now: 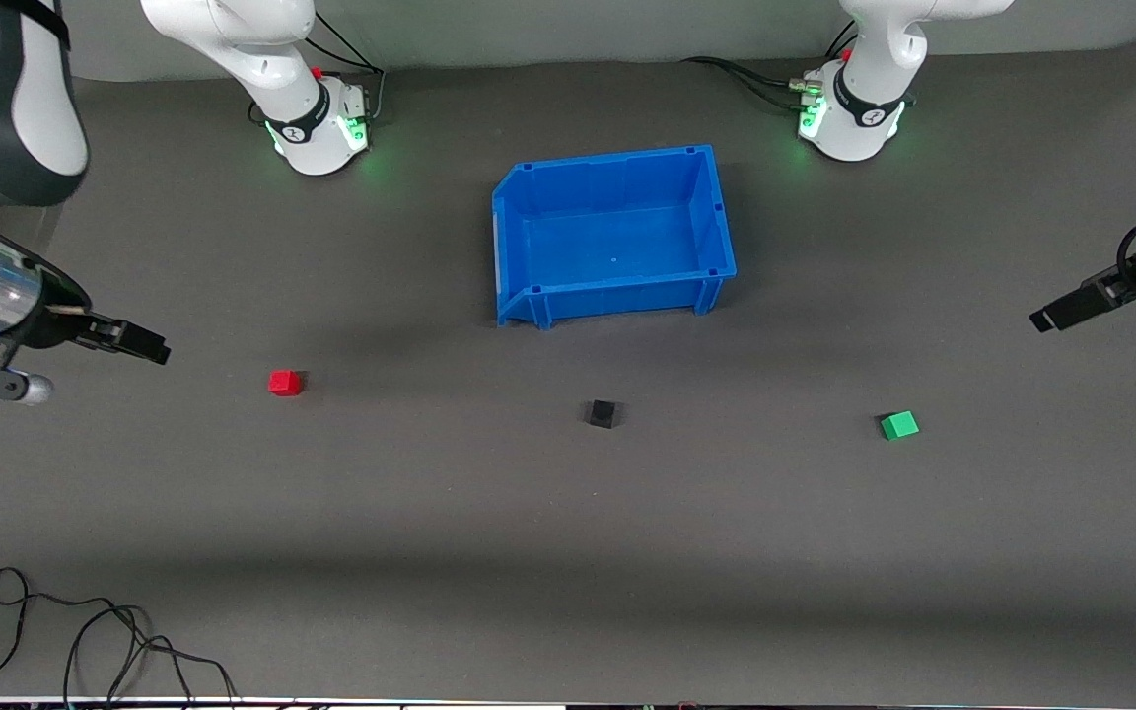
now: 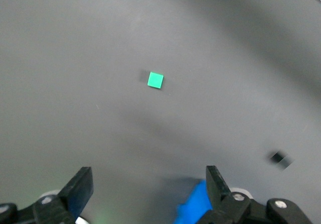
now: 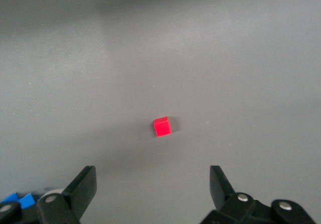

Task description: Attach green and red cubes to black cube

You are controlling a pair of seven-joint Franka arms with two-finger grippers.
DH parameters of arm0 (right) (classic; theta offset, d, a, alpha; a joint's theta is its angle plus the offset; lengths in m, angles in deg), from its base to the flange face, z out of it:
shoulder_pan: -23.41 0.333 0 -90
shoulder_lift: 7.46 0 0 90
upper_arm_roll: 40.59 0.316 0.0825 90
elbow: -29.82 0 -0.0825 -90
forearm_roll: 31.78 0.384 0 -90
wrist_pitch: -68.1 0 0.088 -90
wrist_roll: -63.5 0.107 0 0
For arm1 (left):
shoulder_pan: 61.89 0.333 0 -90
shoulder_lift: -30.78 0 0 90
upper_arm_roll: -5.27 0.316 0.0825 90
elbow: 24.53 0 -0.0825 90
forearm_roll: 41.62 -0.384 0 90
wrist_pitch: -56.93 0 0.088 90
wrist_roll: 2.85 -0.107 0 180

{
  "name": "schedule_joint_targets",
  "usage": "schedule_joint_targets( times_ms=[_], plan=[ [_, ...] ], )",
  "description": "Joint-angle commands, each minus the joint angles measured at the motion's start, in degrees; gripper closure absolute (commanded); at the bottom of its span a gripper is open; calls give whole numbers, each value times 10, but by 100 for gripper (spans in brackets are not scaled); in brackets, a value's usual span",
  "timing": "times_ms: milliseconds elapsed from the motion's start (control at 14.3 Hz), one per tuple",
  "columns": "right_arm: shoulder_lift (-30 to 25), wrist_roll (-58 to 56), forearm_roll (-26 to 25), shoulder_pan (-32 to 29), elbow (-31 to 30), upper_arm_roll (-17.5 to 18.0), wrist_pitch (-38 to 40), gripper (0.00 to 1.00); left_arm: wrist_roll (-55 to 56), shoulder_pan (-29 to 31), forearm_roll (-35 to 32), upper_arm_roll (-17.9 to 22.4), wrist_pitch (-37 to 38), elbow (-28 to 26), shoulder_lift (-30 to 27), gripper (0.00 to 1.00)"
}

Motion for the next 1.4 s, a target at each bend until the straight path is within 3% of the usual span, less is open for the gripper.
schedule_joint_targets(
  times_ms=[0, 280, 420, 701, 1051, 1331],
  plan=[
    [-11, 81, 0, -4, -47, 3, -16, 0, 201, 6, 21, -1, 8, 2, 8, 0],
    [-9, 289, 1, 4, -75, 3, -15, 0, 383, 23, 63, -1, 8, -2, 12, 0],
    [-5, 393, 1, 4, -98, 3, -21, 0, 379, 70, 124, -1, 24, -14, 14, 0],
    [11, 613, -9, 4, -142, 3, -83, 1, 362, 92, 157, -1, -3, -54, 35, 0],
    [50, 672, -26, -3, -170, 3, -131, 1, 253, 119, 232, -1, -107, -166, 46, 0],
    [101, 682, -25, -3, -204, -8, -188, 6, 231, 116, 261, -2, -184, -177, 123, 0]
  ],
)
